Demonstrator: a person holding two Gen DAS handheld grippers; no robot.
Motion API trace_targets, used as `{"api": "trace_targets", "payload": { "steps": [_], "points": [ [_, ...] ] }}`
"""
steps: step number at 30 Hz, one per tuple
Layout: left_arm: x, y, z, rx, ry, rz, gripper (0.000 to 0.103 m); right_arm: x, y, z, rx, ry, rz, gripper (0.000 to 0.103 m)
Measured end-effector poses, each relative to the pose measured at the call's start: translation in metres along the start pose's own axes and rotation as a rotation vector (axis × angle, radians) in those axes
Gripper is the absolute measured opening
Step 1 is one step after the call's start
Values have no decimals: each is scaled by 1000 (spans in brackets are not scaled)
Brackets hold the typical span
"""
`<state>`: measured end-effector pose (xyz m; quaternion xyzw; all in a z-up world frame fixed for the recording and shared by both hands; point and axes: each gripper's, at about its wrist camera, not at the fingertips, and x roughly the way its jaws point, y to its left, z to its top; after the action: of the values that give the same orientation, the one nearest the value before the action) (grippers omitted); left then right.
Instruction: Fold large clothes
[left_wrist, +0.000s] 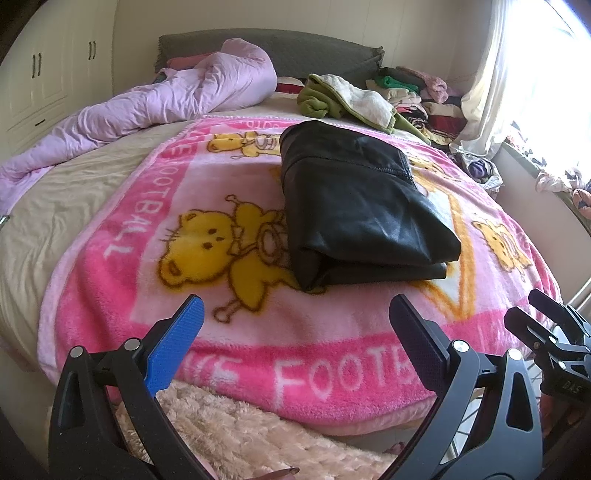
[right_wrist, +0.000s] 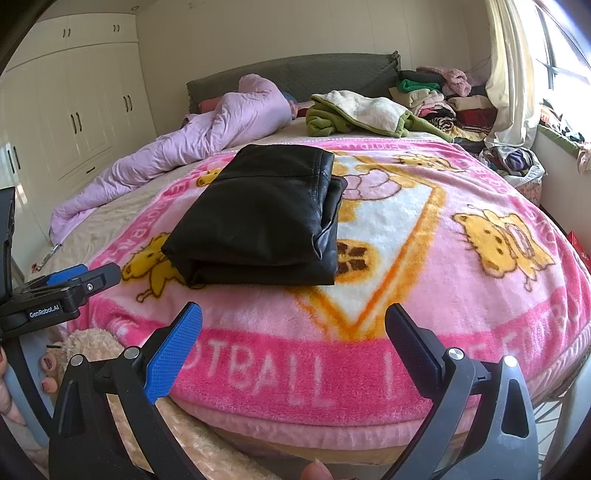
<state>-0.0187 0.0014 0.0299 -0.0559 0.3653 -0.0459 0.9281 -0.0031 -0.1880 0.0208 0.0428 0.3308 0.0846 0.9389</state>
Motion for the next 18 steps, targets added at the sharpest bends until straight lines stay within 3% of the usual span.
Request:
{"api": "trace_targets", "payload": {
  "steps": [18],
  "points": [
    [-1,-1,-1,3,-3,5,94,0,0,0,-3,0,0,99]
  ]
}}
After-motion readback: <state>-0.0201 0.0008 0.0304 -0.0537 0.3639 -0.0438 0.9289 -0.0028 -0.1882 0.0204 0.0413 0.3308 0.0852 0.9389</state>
